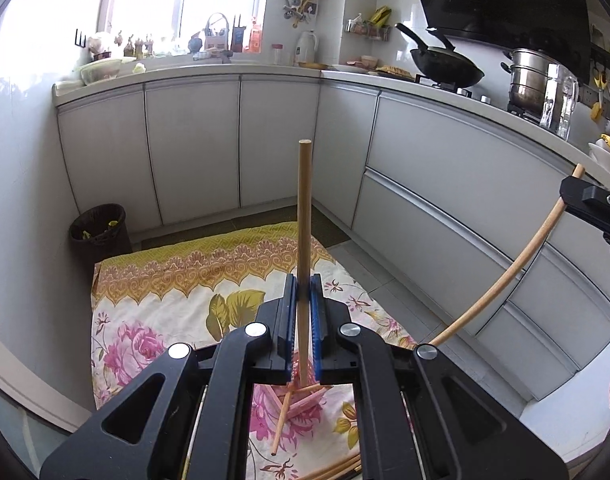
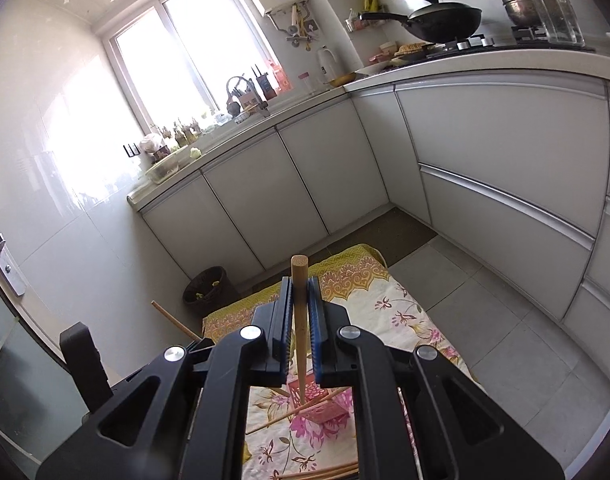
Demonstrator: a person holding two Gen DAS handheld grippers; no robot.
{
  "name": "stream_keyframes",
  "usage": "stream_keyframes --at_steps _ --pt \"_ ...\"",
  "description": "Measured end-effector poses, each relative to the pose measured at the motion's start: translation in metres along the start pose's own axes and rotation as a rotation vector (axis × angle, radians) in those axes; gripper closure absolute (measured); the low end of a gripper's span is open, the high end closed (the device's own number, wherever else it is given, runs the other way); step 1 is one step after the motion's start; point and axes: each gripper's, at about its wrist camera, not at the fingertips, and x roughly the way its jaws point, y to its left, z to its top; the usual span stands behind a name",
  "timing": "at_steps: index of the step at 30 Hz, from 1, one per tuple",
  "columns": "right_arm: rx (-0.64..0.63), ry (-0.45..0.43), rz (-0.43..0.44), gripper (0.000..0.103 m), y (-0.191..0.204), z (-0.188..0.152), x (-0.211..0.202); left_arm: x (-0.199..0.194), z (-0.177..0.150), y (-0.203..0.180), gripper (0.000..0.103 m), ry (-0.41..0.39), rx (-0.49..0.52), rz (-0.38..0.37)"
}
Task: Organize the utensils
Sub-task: 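Open the left gripper to drop its chopstick into the basket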
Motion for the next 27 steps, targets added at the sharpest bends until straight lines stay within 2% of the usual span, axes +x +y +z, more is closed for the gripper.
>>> stream_keyframes --at_steps 4,6,7,9,13,16,20,27 --pt "-0.005 0.033 0.000 0.095 0.000 -0.010 0.027 0.035 -0.015 0.008 0.096 0.068 -0.019 0.004" --pt "-0.005 0.047 -0.004 0.095 0.000 -0.014 0.039 0.041 -0.022 0.009 0.089 0.089 -0.019 -0.010" --pt "-0.006 0.051 -0.003 0.095 0.001 -0.016 0.043 0.040 -0.024 0.009 0.085 0.085 -0.020 -0.012" --pt "-0.013 0.055 -0.007 0.095 0.002 -0.018 0.051 0.030 -0.024 0.011 0.069 0.054 -0.028 -0.001" --pt "-0.023 0.060 -0.010 0.095 0.006 -0.022 0.063 0.002 -0.011 0.016 0.062 -0.022 -0.060 -0.002" --pt "-0.037 0.058 -0.012 0.095 0.011 -0.024 0.071 -0.026 -0.003 0.026 0.052 -0.094 -0.105 0.021" --pt "-0.047 0.061 -0.012 0.095 0.016 -0.030 0.083 -0.050 0.003 0.041 0.048 -0.137 -0.152 0.053" --pt "-0.078 0.081 -0.013 0.091 0.026 -0.038 0.103 -0.048 0.004 0.050 0.044 -0.110 -0.170 0.105"
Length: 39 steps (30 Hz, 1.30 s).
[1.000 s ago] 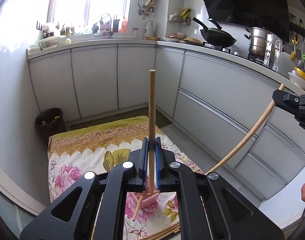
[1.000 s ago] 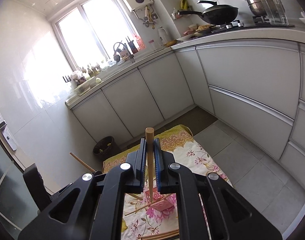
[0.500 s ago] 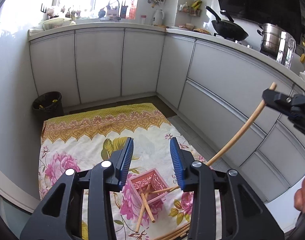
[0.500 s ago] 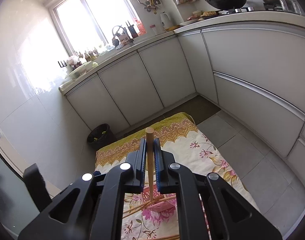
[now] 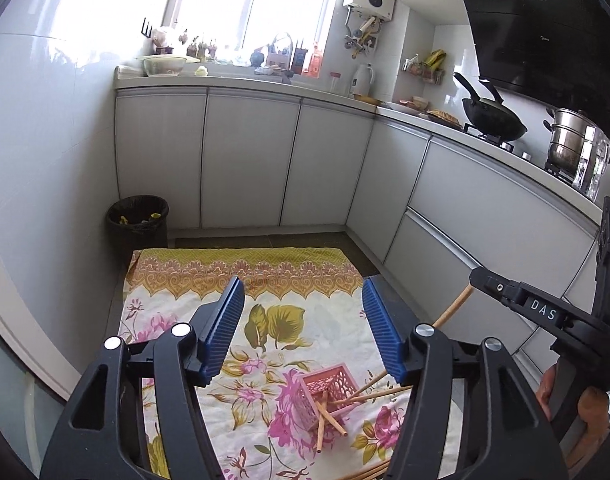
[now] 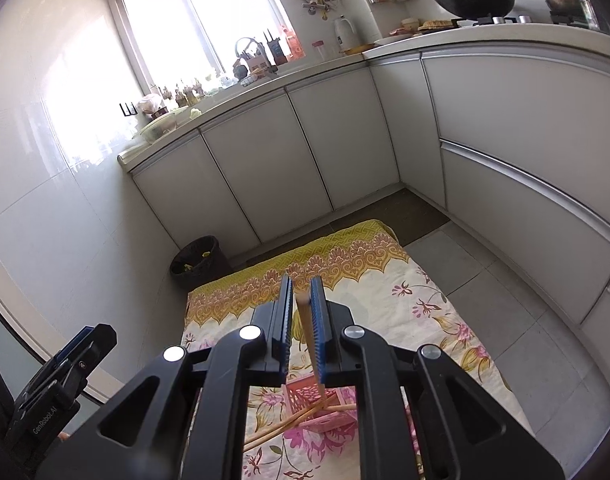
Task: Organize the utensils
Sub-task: 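Open the left gripper to drop its chopstick into the basket, then open the right gripper to drop its chopstick into the basket, then move both grippers to the chopstick pile and close the left gripper on a chopstick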
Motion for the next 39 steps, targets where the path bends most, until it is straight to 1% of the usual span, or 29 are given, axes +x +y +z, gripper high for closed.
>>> stream_keyframes --at_steps 1,2,3,4,7,8,10,11,13,16,18,19,20,25,30,33,36,38,39 --pt "0.003 0.003 0.006 0.081 0.000 -0.001 0.001 0.000 0.000 0.001 0.044 -0.003 -0.003 0.002" --pt "0.007 0.006 0.009 0.071 0.000 -0.001 0.002 -0.001 -0.001 0.002 0.041 -0.005 -0.007 0.006" --pt "0.013 0.000 0.013 0.057 -0.001 -0.002 0.001 -0.001 0.000 0.003 0.039 -0.007 -0.011 0.008" --pt "0.020 -0.010 0.011 0.050 -0.003 -0.002 0.000 -0.002 0.001 0.003 0.039 -0.010 -0.014 0.006" --pt "0.049 -0.025 0.007 0.040 -0.009 -0.001 -0.004 -0.005 0.002 0.004 0.037 -0.015 -0.022 0.013" --pt "0.057 -0.031 0.007 0.039 -0.011 -0.001 -0.007 -0.006 0.003 0.005 0.037 -0.015 -0.025 0.015" --pt "0.074 -0.044 0.005 0.032 -0.016 0.001 -0.013 -0.009 0.003 0.005 0.036 -0.017 -0.026 0.016" --pt "0.082 -0.054 0.000 0.029 -0.018 0.001 -0.017 -0.011 0.003 0.004 0.034 -0.021 -0.025 0.022" --pt "0.099 -0.078 -0.007 0.017 -0.024 0.000 -0.026 -0.016 0.002 0.003 0.030 -0.027 -0.026 0.022" --pt "0.112 -0.115 -0.032 0.008 -0.031 -0.002 -0.041 -0.024 0.000 0.000 0.022 -0.031 -0.023 0.020" --pt "0.107 -0.122 -0.049 0.007 -0.036 -0.006 -0.051 -0.033 -0.004 -0.004 0.012 -0.045 -0.018 0.019" --pt "0.102 -0.118 -0.063 0.007 -0.038 -0.009 -0.055 -0.037 -0.006 -0.006 0.008 -0.052 -0.011 0.021" --pt "0.097 -0.110 -0.080 0.007 -0.041 -0.012 -0.059 -0.042 -0.009 -0.009 0.007 -0.056 0.000 0.016" --pt "0.103 -0.061 -0.144 0.007 -0.061 -0.040 -0.079 -0.057 -0.027 -0.022 0.007 -0.017 0.050 -0.021" --pt "0.132 0.021 -0.185 0.007 -0.088 -0.083 -0.095 -0.065 -0.053 -0.030 0.007 0.047 0.057 -0.052" --pt "0.140 0.073 -0.223 0.007 -0.099 -0.106 -0.102 -0.073 -0.068 -0.040 0.007 0.067 0.083 -0.071" --pt "0.160 0.117 -0.229 0.007 -0.110 -0.128 -0.110 -0.071 -0.085 -0.057 0.007 0.138 0.150 -0.126" --pt "0.188 0.151 -0.226 0.007 -0.119 -0.142 -0.115 -0.064 -0.098 -0.073 0.007 0.191 0.220 -0.145" --pt "0.201 0.173 -0.227 0.007 -0.123 -0.149 -0.116 -0.057 -0.106 -0.082 0.007 0.233 0.265 -0.153"
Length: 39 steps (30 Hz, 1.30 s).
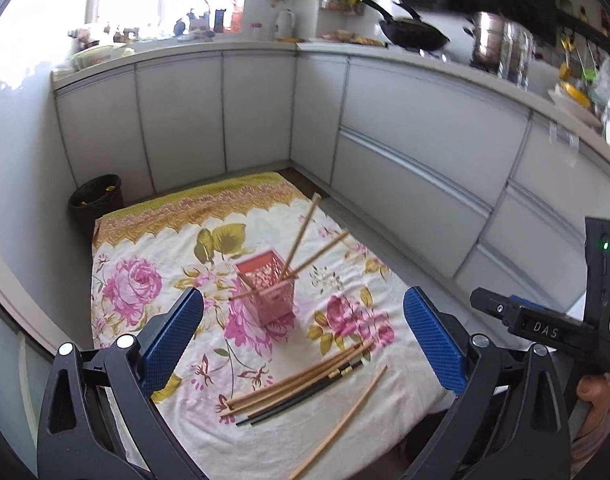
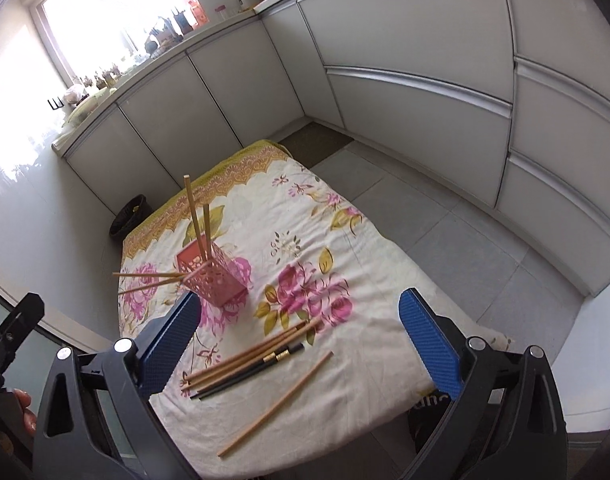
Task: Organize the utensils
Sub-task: 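Move both grippers to the chopstick pile and close the left gripper on a chopstick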
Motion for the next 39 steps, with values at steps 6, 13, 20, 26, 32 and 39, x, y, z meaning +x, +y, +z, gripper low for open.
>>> stream_keyframes --at_steps 6,13,20,26,32,39 --pt "0.059 0.091 -0.022 0.007 -0.036 -0.032 0.002 0.074 -0.037 -0.041 0.007 0.306 0.204 -0.080" --pt "0.127 0.149 -0.036 0.007 -0.067 -0.045 0.006 0.145 -0.086 -0.076 0.023 0.549 0.501 -0.125" --pt "0.168 0.179 -0.030 0.007 -0.080 -0.045 0.015 0.187 -0.105 -0.097 0.063 0.688 0.664 -0.302" --pt "0.189 0.193 -0.034 0.007 -0.087 -0.044 0.024 0.227 -0.100 -0.092 0.076 0.780 0.659 -0.315" --pt "0.185 0.220 -0.038 0.007 -0.087 -0.042 0.037 0.249 -0.098 -0.095 0.076 0.805 0.709 -0.320" --pt "0.190 0.234 -0.050 0.007 -0.089 -0.039 0.048 0.277 -0.098 -0.092 0.076 0.868 0.737 -0.325"
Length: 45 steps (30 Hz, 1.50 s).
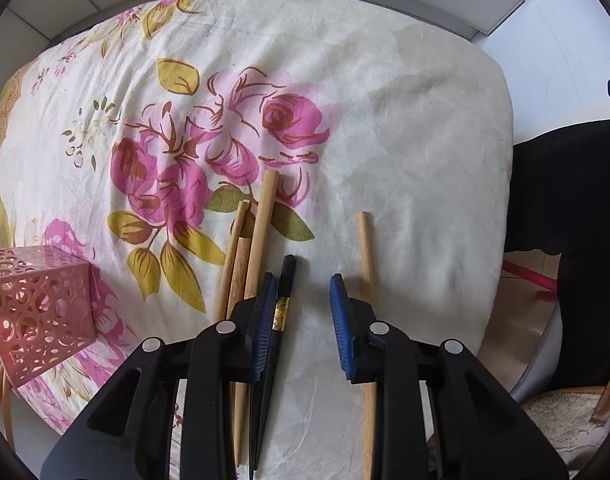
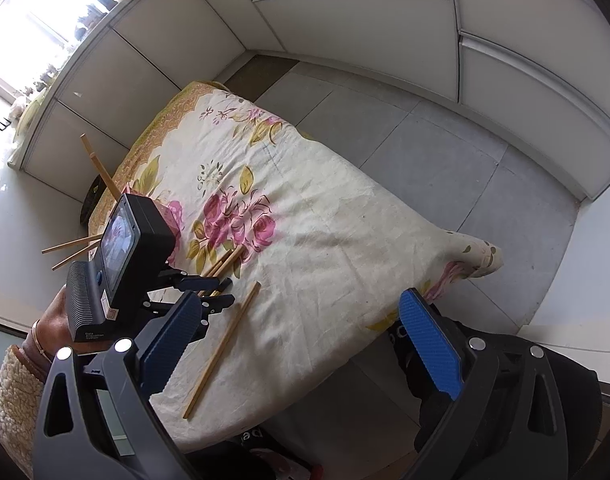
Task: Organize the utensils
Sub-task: 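Move both grippers to the chopstick pile and close the left gripper on a chopstick, then grasp a wooden chopstick with the right gripper while the left gripper lifts its chopstick, then carry both upright chopsticks over the pink basket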
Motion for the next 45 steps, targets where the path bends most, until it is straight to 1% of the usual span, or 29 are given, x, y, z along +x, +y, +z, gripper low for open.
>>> stream_keyframes --at_steps 2,4,5,6,8,9,10,12,15,18,20,22,23,25,27,29,31,32,34,35,36,38,41,43,45 --pt "0.002 0.000 -0.007 0.007 0.000 0.000 0.001 0.002 0.008 -0.001 0.075 -0.006 0.027 -0.019" --pt "0.005 0.003 -0.013 0.007 0.001 0.001 0.003 0.004 0.009 -0.006 0.075 0.004 0.058 -0.005" --pt "0.007 0.006 -0.015 0.007 0.001 0.001 0.004 0.005 0.011 -0.007 0.075 0.004 0.047 0.002" --pt "0.007 0.010 -0.015 0.007 0.002 0.001 0.005 0.005 0.011 -0.008 0.080 -0.003 0.031 0.010" --pt "0.003 0.014 -0.020 0.007 0.005 0.000 0.007 0.003 0.007 -0.012 0.095 -0.043 0.000 0.032" --pt "0.002 0.016 -0.026 0.007 0.007 0.000 0.008 0.005 0.002 -0.012 0.097 -0.069 -0.020 0.043" --pt "0.003 0.022 -0.030 0.007 0.009 0.001 0.010 0.004 -0.005 -0.012 0.097 -0.106 -0.050 0.053" --pt "0.002 0.048 -0.031 0.007 0.014 0.001 0.016 -0.011 -0.021 -0.010 0.097 -0.207 -0.120 0.087" --pt "0.022 0.116 -0.026 0.007 0.026 0.003 0.033 -0.054 -0.050 -0.003 0.097 -0.379 -0.216 0.123" --pt "0.064 0.192 -0.024 0.007 0.039 0.005 0.057 -0.104 -0.086 -0.007 0.097 -0.533 -0.262 0.159" --pt "0.128 0.262 -0.011 0.012 0.044 0.005 0.077 -0.133 -0.110 -0.013 0.097 -0.626 -0.295 0.182" --pt "0.176 0.341 -0.019 0.032 0.050 0.004 0.097 -0.154 -0.133 -0.019 0.097 -0.701 -0.324 0.207" --pt "0.187 0.378 -0.041 0.037 0.053 0.003 0.107 -0.162 -0.142 -0.022 0.097 -0.729 -0.331 0.220" --pt "0.193 0.436 -0.084 0.052 0.058 0.000 0.125 -0.176 -0.158 -0.029 0.097 -0.781 -0.339 0.244" --pt "0.211 0.460 -0.132 0.055 0.061 -0.003 0.137 -0.189 -0.169 -0.031 0.097 -0.835 -0.351 0.267" --pt "0.200 0.455 -0.177 0.059 0.067 -0.004 0.145 -0.204 -0.181 -0.034 0.097 -0.893 -0.362 0.281" --pt "0.191 0.456 -0.206 0.067 0.076 -0.004 0.152 -0.219 -0.189 -0.037 0.097 -0.941 -0.364 0.293" --pt "0.185 0.457 -0.222 0.068 0.081 -0.005 0.156 -0.222 -0.192 -0.038 0.097 -0.959 -0.366 0.300" --pt "0.178 0.461 -0.258 0.078 0.089 -0.005 0.166 -0.229 -0.197 -0.039 0.097 -0.986 -0.372 0.305" --pt "0.177 0.465 -0.275 0.080 0.092 -0.006 0.171 -0.231 -0.201 -0.037 0.097 -0.995 -0.376 0.312" --pt "0.165 0.455 -0.300 0.082 0.096 -0.006 0.174 -0.233 -0.204 -0.038 0.097 -1.001 -0.380 0.320" --pt "0.121 0.419 -0.334 0.093 0.107 -0.008 0.175 -0.237 -0.209 -0.037 0.097 -1.020 -0.397 0.330" --pt "0.107 0.379 -0.290 0.096 0.113 -0.013 0.174 -0.243 -0.215 -0.035 0.097 -1.048 -0.421 0.343" --pt "0.110 0.338 -0.222 0.097 0.112 -0.013 0.169 -0.246 -0.217 -0.035 0.097 -1.060 -0.437 0.343" --pt "0.101 0.295 -0.184 0.097 0.111 -0.010 0.158 -0.248 -0.218 -0.035 0.097 -1.068 -0.456 0.347"
